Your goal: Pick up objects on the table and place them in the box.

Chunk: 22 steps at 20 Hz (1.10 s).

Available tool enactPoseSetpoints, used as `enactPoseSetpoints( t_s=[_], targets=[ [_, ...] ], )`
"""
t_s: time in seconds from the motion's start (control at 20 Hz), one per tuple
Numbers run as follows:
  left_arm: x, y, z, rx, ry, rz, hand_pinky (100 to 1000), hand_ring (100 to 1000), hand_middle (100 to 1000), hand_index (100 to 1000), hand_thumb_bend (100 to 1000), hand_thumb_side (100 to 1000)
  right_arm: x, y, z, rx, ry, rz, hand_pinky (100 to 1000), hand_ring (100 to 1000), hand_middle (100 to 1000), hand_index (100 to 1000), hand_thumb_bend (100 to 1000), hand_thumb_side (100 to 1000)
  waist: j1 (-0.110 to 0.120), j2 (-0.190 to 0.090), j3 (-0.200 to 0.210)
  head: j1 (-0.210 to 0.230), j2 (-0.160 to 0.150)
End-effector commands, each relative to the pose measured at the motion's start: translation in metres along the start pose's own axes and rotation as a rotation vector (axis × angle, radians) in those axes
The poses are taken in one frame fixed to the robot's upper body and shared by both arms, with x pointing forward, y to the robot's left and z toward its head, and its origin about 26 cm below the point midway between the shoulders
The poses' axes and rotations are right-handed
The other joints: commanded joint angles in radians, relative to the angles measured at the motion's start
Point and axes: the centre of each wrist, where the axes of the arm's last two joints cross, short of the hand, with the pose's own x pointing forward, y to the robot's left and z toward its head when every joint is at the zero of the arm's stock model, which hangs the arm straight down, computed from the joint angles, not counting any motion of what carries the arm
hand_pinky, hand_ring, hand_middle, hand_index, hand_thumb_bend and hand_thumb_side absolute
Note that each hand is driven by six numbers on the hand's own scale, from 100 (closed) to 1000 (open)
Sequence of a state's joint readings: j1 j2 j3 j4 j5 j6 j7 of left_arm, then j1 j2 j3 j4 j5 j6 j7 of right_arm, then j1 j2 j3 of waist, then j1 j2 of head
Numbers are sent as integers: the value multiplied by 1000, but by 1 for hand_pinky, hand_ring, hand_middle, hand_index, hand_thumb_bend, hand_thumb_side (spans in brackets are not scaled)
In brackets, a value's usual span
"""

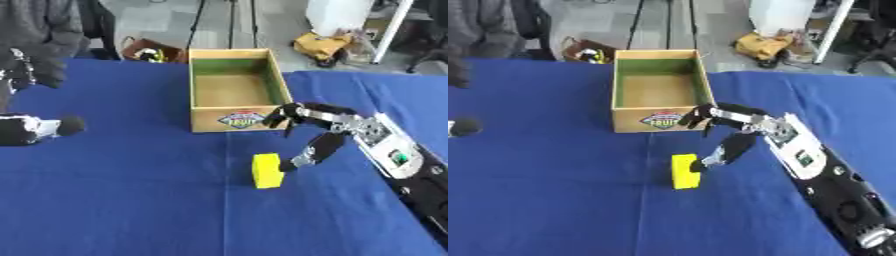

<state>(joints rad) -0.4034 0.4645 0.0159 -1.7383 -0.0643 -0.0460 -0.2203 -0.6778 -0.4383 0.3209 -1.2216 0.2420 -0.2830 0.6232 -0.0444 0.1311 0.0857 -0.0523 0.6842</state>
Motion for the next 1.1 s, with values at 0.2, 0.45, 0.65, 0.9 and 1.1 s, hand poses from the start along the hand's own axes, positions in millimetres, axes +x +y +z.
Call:
enactPoseSetpoints(
  t_s=[0.2,0.45,0.65,0.9,1.1],
  targets=[
    [6,2,-5,-11,-22,-10,667,647,645,833,1000,365,-5,2,-1,19,17,15,643,827,803,852,650,415,6,-9,-1,7,-3],
    [6,1,-5,-18,-24,-5,669,688,656,841,1000,356,-10,10,-4,38,22,4,638,816,787,837,648,416,6,-8,-2,8,-1],
    [6,0,-5,-38,-37,5,670,694,660,843,1000,353,-12,17,-7,45,22,-8,631,808,767,818,645,417,5,-6,-5,8,0],
    [6,0,-5,-42,-39,10,670,696,661,844,1000,352,-15,28,-11,46,21,-24,619,799,740,789,637,414,5,-3,-8,9,1],
    [6,-1,-6,-47,-40,12,671,698,663,844,1000,353,-21,30,-10,17,19,-23,591,771,662,716,625,410,6,-3,-9,9,2]
  ],
)
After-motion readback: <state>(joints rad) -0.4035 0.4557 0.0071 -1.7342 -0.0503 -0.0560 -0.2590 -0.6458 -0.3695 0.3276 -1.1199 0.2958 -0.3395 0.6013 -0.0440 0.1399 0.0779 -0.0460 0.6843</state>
